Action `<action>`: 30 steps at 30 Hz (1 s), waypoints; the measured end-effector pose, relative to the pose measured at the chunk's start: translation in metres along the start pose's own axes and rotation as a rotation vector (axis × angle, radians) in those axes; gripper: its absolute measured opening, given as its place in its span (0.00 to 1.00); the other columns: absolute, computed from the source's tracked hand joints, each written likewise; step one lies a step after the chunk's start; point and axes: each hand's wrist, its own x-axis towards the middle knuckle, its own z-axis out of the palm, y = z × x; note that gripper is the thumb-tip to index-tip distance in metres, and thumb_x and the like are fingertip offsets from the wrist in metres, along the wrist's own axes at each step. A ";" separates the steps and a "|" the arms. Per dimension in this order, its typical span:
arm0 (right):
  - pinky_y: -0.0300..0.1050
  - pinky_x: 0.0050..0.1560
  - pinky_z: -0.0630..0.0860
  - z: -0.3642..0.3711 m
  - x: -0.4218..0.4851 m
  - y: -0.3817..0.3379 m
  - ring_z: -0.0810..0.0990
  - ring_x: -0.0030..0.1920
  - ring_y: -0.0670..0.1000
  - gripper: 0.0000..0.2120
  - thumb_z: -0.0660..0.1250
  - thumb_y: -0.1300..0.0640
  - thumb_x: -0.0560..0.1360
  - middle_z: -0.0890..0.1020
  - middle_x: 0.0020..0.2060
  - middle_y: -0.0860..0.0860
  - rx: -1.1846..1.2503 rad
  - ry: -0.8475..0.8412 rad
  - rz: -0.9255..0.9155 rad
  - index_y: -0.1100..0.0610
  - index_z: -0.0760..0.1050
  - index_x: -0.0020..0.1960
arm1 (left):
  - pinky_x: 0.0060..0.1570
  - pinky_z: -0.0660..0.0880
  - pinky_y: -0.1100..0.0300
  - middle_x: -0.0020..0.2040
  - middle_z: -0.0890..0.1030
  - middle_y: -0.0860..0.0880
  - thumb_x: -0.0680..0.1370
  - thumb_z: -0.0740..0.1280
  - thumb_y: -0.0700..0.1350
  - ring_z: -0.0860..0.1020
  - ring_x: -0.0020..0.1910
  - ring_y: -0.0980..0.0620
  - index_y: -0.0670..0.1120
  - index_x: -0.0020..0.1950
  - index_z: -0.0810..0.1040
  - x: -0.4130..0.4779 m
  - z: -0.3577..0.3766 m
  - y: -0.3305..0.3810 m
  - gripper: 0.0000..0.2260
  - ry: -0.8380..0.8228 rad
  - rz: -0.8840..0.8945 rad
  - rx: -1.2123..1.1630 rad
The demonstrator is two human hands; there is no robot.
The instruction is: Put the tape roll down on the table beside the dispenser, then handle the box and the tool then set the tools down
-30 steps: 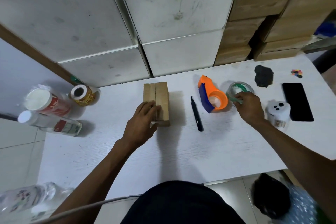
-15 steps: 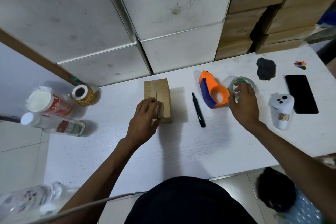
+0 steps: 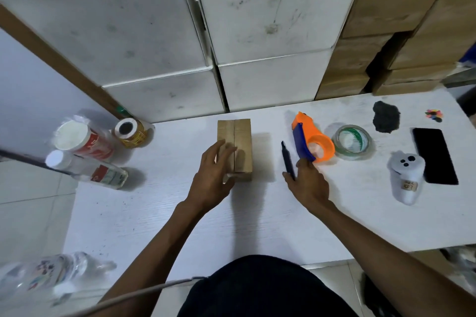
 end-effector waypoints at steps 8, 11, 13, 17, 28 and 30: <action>0.47 0.37 0.68 0.014 0.008 -0.007 0.82 0.49 0.61 0.15 0.65 0.51 0.78 0.82 0.49 0.60 -0.037 -0.065 0.005 0.63 0.70 0.53 | 0.48 0.80 0.44 0.74 0.62 0.53 0.73 0.73 0.43 0.65 0.70 0.47 0.55 0.72 0.64 -0.001 -0.006 0.002 0.30 -0.007 -0.033 -0.001; 0.45 0.34 0.68 0.014 0.011 -0.009 0.81 0.44 0.60 0.13 0.64 0.53 0.79 0.81 0.43 0.60 0.055 -0.079 -0.021 0.64 0.70 0.51 | 0.50 0.79 0.43 0.74 0.63 0.54 0.73 0.73 0.44 0.66 0.69 0.47 0.55 0.71 0.65 -0.001 -0.006 0.000 0.30 -0.015 -0.034 -0.014; 0.44 0.29 0.67 0.014 0.011 -0.010 0.79 0.38 0.57 0.12 0.64 0.55 0.79 0.79 0.38 0.57 0.188 -0.125 -0.062 0.63 0.67 0.48 | 0.51 0.79 0.43 0.74 0.64 0.53 0.73 0.73 0.44 0.66 0.69 0.47 0.54 0.71 0.65 -0.001 -0.006 -0.001 0.29 -0.009 -0.034 -0.027; 0.40 0.31 0.74 0.008 0.005 -0.021 0.80 0.30 0.50 0.08 0.60 0.56 0.81 0.81 0.40 0.56 0.629 -0.175 0.001 0.60 0.63 0.50 | 0.51 0.79 0.45 0.73 0.65 0.53 0.74 0.72 0.45 0.67 0.67 0.47 0.53 0.71 0.67 0.002 -0.007 0.001 0.28 0.010 -0.020 -0.038; 0.38 0.31 0.71 -0.052 -0.010 -0.081 0.71 0.26 0.41 0.13 0.50 0.57 0.85 0.77 0.38 0.50 1.079 -0.112 -0.004 0.54 0.72 0.50 | 0.51 0.76 0.59 0.56 0.80 0.53 0.79 0.67 0.44 0.79 0.52 0.54 0.47 0.59 0.78 0.017 -0.027 0.034 0.10 0.229 0.015 -0.226; 0.37 0.31 0.71 -0.064 -0.014 -0.093 0.72 0.28 0.43 0.16 0.49 0.57 0.85 0.76 0.38 0.50 1.147 -0.117 -0.018 0.52 0.75 0.49 | 0.48 0.77 0.64 0.52 0.83 0.55 0.80 0.67 0.45 0.81 0.48 0.58 0.48 0.58 0.79 0.026 -0.038 0.052 0.08 0.219 -0.108 -0.431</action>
